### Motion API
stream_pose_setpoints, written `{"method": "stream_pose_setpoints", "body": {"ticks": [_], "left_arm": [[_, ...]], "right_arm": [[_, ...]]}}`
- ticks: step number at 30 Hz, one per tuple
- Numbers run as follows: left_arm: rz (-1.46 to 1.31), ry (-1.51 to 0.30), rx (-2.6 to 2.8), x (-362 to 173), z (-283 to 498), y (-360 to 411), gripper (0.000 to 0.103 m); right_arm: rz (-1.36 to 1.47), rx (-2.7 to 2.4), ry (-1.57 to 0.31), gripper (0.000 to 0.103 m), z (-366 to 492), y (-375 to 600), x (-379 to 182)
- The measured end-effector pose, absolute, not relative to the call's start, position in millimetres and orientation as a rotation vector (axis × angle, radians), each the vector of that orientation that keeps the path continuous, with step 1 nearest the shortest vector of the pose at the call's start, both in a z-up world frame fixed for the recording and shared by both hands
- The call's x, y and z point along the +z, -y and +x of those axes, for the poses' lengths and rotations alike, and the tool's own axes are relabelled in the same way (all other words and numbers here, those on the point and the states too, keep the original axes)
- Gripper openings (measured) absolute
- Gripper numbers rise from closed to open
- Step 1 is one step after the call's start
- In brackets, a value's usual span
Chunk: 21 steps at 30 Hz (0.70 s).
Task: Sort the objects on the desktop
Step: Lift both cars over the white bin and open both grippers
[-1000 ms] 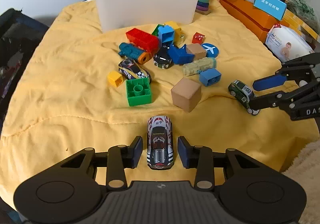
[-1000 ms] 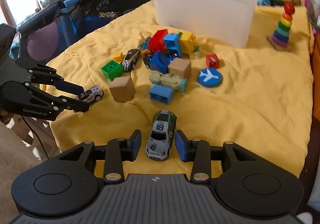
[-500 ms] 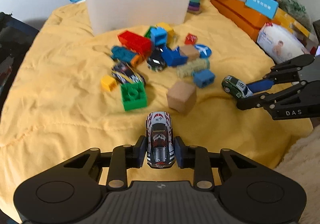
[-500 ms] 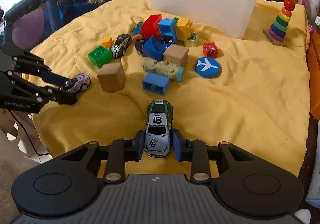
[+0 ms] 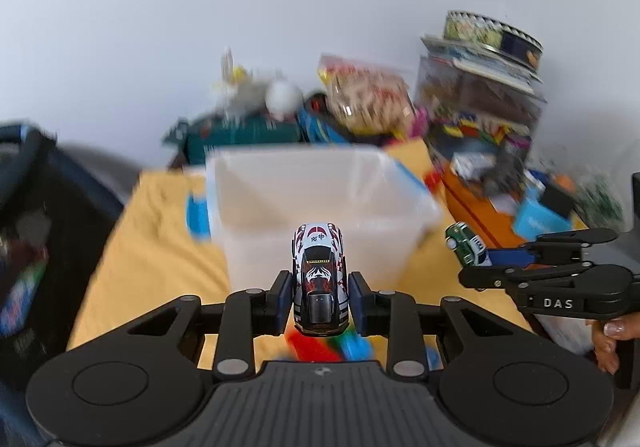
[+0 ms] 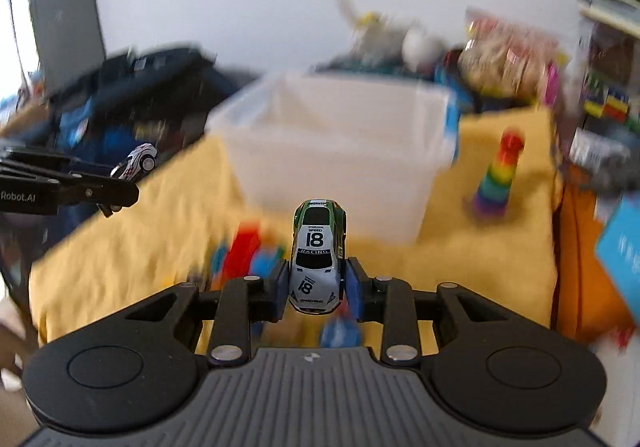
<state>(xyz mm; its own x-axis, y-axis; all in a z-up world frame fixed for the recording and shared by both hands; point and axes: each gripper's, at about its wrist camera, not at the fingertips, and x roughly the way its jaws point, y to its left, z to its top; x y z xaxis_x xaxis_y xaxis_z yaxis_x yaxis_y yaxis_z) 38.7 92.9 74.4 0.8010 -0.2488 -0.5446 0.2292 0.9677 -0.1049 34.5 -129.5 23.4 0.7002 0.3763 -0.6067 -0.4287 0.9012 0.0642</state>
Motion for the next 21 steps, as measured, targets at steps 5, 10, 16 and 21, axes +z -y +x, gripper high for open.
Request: {"method": "stream_pose_setpoints", "body": {"ticks": [5, 10, 16, 21], "left_arm": [[-0.028, -0.532, -0.239, 90, 103, -94, 0.033], [-0.004, -0.534, -0.204, 73, 154, -83, 0.033], [-0.004, -0.638, -0.174, 38, 183, -79, 0.033], [0.027, -0.621, -0.186, 39, 171, -76, 0.051]], "right_arm": [[-0.081, 0.405, -0.555, 0.033, 84, 120, 57], [-0.08, 0.379, -0.539, 0.033, 137, 107, 62], [-0.066, 0.35, -0.629, 0.033, 173, 95, 34], [-0.053, 0.344, -0.682, 0.04, 179, 98, 19]]}}
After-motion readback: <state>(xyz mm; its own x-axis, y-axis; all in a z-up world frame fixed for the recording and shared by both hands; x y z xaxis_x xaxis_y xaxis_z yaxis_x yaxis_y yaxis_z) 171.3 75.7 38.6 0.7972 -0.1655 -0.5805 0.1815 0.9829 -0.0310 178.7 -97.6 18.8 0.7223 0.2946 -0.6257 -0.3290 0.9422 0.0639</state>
